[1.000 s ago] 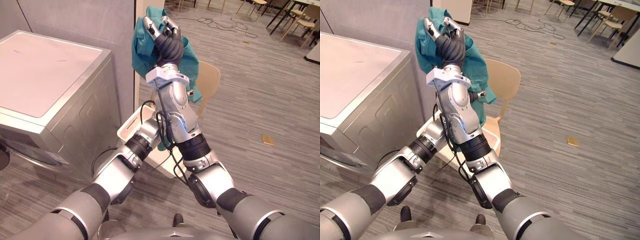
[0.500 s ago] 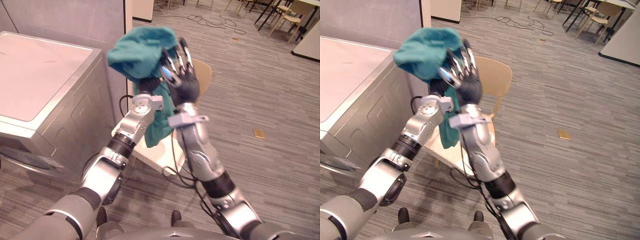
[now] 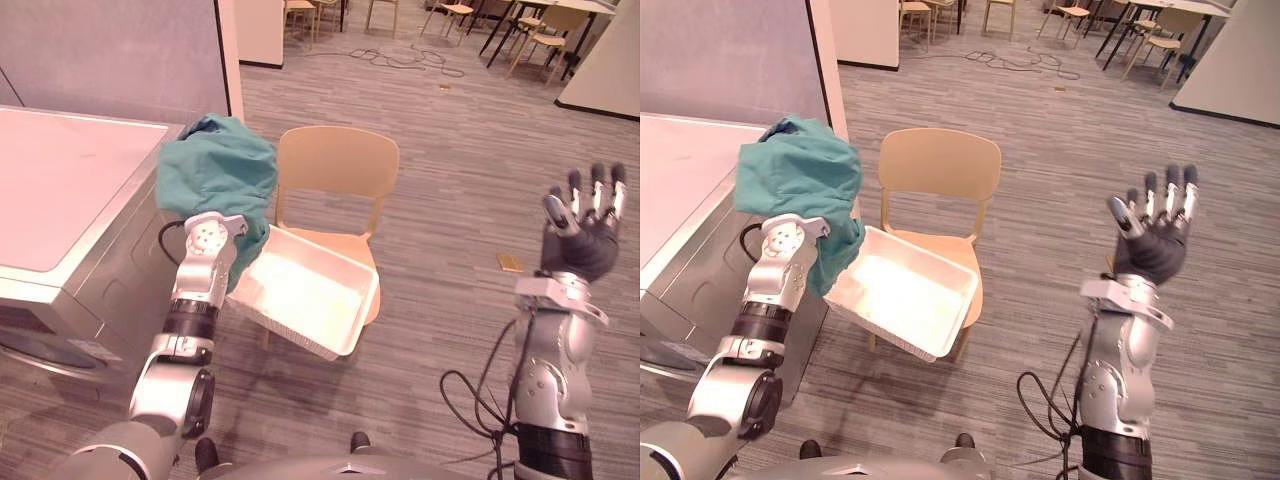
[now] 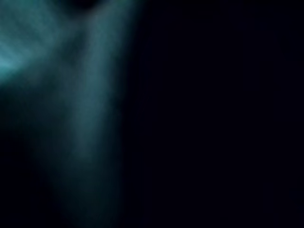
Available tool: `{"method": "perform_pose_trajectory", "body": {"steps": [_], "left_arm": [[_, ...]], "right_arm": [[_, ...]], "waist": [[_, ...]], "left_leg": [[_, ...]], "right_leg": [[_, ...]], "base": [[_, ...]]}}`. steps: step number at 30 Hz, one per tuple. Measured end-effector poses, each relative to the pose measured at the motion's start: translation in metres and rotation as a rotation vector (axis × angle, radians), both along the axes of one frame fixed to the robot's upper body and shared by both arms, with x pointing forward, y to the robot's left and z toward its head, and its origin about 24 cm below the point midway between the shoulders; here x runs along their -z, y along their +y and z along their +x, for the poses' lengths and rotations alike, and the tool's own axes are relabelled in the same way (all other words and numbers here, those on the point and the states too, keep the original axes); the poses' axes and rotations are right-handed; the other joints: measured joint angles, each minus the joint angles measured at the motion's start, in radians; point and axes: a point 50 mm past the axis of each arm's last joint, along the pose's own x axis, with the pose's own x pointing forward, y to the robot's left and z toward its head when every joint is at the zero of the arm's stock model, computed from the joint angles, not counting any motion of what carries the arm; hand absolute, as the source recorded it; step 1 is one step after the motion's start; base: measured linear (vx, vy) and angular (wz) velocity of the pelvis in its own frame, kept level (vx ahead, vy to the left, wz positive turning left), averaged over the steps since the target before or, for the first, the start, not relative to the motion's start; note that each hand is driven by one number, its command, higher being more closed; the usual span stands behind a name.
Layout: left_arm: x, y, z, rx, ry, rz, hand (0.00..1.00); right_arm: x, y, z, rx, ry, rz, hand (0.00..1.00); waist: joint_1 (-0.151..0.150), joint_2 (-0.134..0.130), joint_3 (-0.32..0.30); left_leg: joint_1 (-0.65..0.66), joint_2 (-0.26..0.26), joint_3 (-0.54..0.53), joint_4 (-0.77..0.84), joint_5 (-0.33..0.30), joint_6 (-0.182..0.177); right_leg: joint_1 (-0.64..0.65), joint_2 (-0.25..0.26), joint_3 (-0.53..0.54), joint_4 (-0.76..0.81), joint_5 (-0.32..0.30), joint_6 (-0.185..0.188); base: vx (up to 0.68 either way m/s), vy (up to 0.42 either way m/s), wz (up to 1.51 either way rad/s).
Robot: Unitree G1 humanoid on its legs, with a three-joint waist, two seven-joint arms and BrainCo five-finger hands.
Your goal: Pick up the laundry basket with both hands and put the clothes into the washing machine.
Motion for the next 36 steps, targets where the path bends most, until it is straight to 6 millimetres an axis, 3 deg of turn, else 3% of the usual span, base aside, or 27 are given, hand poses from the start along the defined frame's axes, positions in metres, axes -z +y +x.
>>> {"method": "perform_pose_trajectory", "body": {"steps": [1,5,13,16,18,19,21,25,29,31,32,34,35,36], "left_arm": [[0.000,0.012,-0.010,-0.038,-0.027,-0.014,1.00],[-0.011,0.037,-0.038,-0.110,-0.133,0.008,1.00],[-0.026,0.071,-0.101,-0.222,-0.316,0.067,1.00],[-0.028,0.094,-0.139,-0.342,-0.355,0.105,1.00],[-0.024,0.123,-0.189,-0.541,-0.363,0.165,1.00],[-0.023,0.128,-0.199,-0.589,-0.361,0.166,1.00],[-0.016,0.144,-0.228,-0.740,-0.330,0.193,1.00],[0.000,0.160,-0.268,-0.931,-0.215,0.225,1.00],[0.021,0.166,-0.283,-1.012,-0.148,0.145,1.00],[0.037,0.169,-0.286,-1.027,-0.073,0.125,1.00],[0.052,0.170,-0.286,-1.022,-0.015,0.090,1.00],[0.070,0.166,-0.282,-0.997,0.056,0.044,1.00],[0.085,0.163,-0.275,-0.948,0.111,0.007,1.00],[0.107,0.152,-0.267,-0.891,0.188,-0.062,1.00]], "right_arm": [[0.018,-0.015,-0.009,0.084,0.068,0.033,0.00],[0.062,-0.037,-0.040,0.220,0.257,0.090,0.00],[0.159,-0.033,-0.096,0.222,0.666,0.259,0.00],[0.205,-0.023,-0.137,0.274,0.866,0.395,0.00],[0.236,-0.017,-0.180,0.338,1.059,0.476,0.00],[0.243,-0.015,-0.188,0.351,1.091,0.506,0.00],[0.261,-0.007,-0.227,0.412,1.208,0.608,0.00],[0.278,0.002,-0.264,0.486,1.316,0.740,0.00],[0.288,0.011,-0.283,0.525,1.383,0.836,0.00],[0.292,0.017,-0.284,0.518,1.405,0.864,0.00],[0.295,0.019,-0.282,0.501,1.422,0.870,0.00],[0.303,0.032,-0.275,0.425,1.490,0.866,0.00],[0.310,0.047,-0.273,0.359,1.550,0.875,0.00],[0.313,0.056,-0.269,0.296,1.595,0.852,0.00]], "waist": [[-0.007,0.000,-0.013],[-0.010,0.011,-0.026],[-0.002,0.043,-0.078],[0.016,0.049,-0.083],[0.034,0.051,-0.093],[0.043,0.050,-0.096],[0.075,0.051,-0.103],[0.100,0.049,-0.120],[0.121,0.049,-0.120],[0.134,0.028,-0.128],[0.142,0.047,-0.118],[0.144,0.047,-0.115],[0.137,-0.017,-0.113],[0.159,-0.016,-0.099]], "left_leg": [[0.000,0.000,0.000,0.000,-0.001,-0.001],[0.000,0.000,0.000,0.000,-0.003,-0.003],[-0.007,0.000,-0.023,0.000,-0.017,-0.009],[-0.008,0.000,-0.030,0.000,-0.019,-0.012],[-0.009,0.000,-0.029,0.000,-0.022,-0.011],[-0.009,0.000,-0.028,0.000,-0.023,-0.011],[-0.008,0.000,-0.029,0.000,-0.023,-0.011],[-0.005,0.000,-0.028,0.001,-0.023,-0.011],[-0.003,-0.003,-0.026,0.000,-0.024,-0.011],[0.007,-0.017,-0.014,0.009,-0.017,-0.002],[0.014,-0.020,0.001,0.002,-0.025,-0.007],[0.002,-0.021,0.005,0.001,-0.050,-0.020],[0.000,-0.052,0.015,0.061,-0.066,-0.007],[-0.068,-0.076,-0.013,0.308,-0.189,0.086]], "right_leg": [[0.000,0.000,0.000,0.000,-0.001,-0.001],[0.001,0.000,-0.002,-0.002,-0.001,-0.001],[0.009,-0.002,-0.029,0.004,-0.020,0.001],[0.020,-0.002,-0.044,0.003,-0.023,0.000],[0.020,-0.003,-0.045,0.002,-0.027,0.001],[0.020,-0.003,-0.045,0.001,-0.027,0.002],[0.022,-0.003,-0.047,-0.001,-0.027,0.002],[0.027,-0.003,-0.048,-0.002,-0.027,0.002],[0.040,-0.005,-0.052,-0.021,-0.026,0.000],[0.055,-0.026,-0.051,-0.057,-0.023,-0.004],[0.064,-0.021,-0.048,-0.076,-0.024,-0.006],[0.075,-0.019,-0.053,-0.096,-0.033,-0.025],[0.066,-0.066,-0.049,-0.104,-0.031,-0.038],[0.066,-0.086,-0.049,-0.098,-0.026,-0.035]], "base": [[0.00,0.000,0.00],[0.00,0.000,0.00],[-0.01,-0.003,0.08],[0.00,-0.006,0.11],[0.01,-0.004,0.02],[0.03,-0.009,0.01],[0.00,0.000,0.00],[0.00,0.000,0.00],[-0.04,0.004,0.02],[-0.03,0.030,-0.16],[-0.04,0.023,-0.27],[-0.06,0.029,-0.07],[-0.04,0.100,-0.07],[-0.02,0.076,-0.13]]}}
